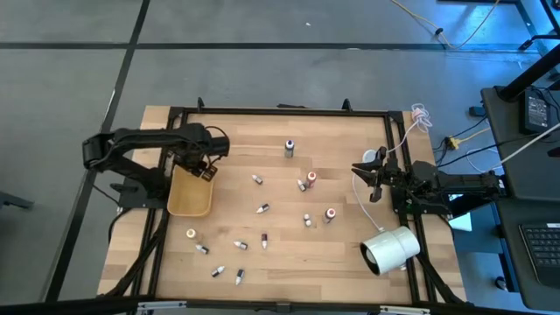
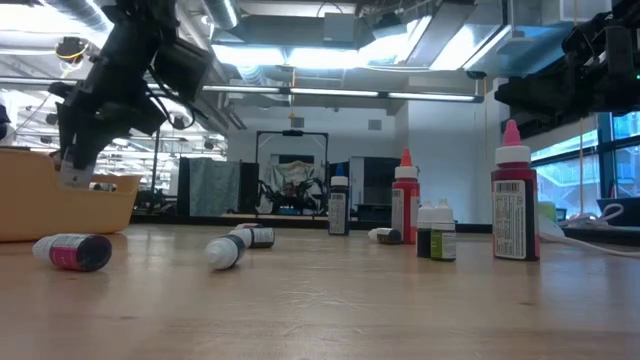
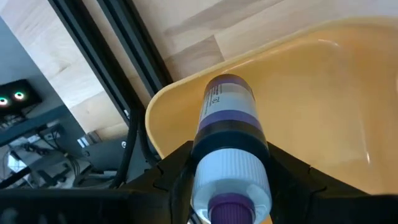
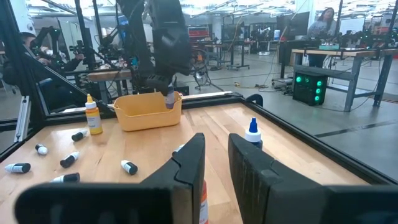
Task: Pick & Place food coloring
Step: Put the large purple food coloring bottle into the yellow bin
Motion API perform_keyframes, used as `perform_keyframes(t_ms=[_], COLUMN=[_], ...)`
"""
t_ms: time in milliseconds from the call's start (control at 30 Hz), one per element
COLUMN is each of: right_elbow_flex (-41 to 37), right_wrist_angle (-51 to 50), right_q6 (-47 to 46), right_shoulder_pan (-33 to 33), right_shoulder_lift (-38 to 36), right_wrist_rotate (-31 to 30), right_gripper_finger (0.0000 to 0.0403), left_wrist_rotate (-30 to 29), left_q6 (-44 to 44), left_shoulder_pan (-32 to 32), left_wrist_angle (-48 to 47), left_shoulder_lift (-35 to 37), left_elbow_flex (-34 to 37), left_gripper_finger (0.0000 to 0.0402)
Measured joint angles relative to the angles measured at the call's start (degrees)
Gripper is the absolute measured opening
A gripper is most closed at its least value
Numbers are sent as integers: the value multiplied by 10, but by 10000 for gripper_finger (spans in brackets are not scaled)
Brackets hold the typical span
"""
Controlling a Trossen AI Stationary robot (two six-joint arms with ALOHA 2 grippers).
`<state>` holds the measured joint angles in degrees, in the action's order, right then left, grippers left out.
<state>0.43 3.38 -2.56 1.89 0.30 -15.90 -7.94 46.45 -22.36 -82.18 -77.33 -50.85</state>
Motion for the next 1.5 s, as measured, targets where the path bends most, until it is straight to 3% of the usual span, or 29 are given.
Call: perform_keyframes(t_ms=[833,1067,1500], right_elbow_flex=[0,0,0], right_wrist_angle=[0,0,0], right_q6=[0,0,-2], right_shoulder_pan=[0,0,0], right_shoulder_lift=[0,0,0], right_wrist_rotate=[0,0,0], right_gripper_finger=[75,75,75], left_wrist_rotate=[-31,15,5], left_q6=[4,10,3], left_shoulder_pan=[-6,-6,-8], left_wrist_angle=[12,66,77], left_shoulder_lift=[-21,-21,-21], left_elbow_flex=[0,0,0], left_gripper_finger=[173,169,169])
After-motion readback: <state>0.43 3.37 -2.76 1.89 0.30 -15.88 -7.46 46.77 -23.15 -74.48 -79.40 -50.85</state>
